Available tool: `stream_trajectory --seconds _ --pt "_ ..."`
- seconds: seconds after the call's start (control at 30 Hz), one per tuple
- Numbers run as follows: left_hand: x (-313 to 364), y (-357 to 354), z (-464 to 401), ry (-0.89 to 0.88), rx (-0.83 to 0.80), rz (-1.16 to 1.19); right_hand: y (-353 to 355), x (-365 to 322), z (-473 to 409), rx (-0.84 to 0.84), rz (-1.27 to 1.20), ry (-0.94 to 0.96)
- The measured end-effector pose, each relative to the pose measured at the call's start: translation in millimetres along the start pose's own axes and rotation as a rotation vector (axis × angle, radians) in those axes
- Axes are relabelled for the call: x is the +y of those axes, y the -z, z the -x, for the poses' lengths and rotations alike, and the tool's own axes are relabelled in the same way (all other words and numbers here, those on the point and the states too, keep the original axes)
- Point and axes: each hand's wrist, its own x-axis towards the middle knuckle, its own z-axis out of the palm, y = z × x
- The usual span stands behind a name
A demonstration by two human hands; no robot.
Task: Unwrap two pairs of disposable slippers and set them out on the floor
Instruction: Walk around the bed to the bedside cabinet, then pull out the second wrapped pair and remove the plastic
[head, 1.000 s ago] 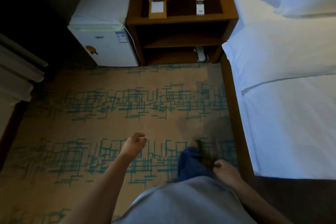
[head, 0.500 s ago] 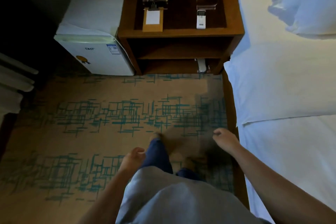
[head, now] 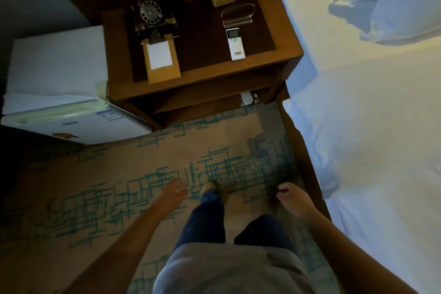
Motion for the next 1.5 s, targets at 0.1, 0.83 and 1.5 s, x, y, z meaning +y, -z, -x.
stream_trajectory --seconds 0.1,0.83,1.5 --pt "34.6 20.5 -45.3 -0.039 -0.015 -0.022 -2.8 -7.9 -29.6 -0.016 -0.072 -0.056" --pt "26.3 -171.1 -447.8 -0.177 0.122 -0.137 -49.2 0.5 -499.2 0.091 0.348 0.22" --pt "-45.8 -291.0 -683.6 -0.316 0.311 -0.607 -53.3 -20.0 -752.5 0.72 0.664 0.584"
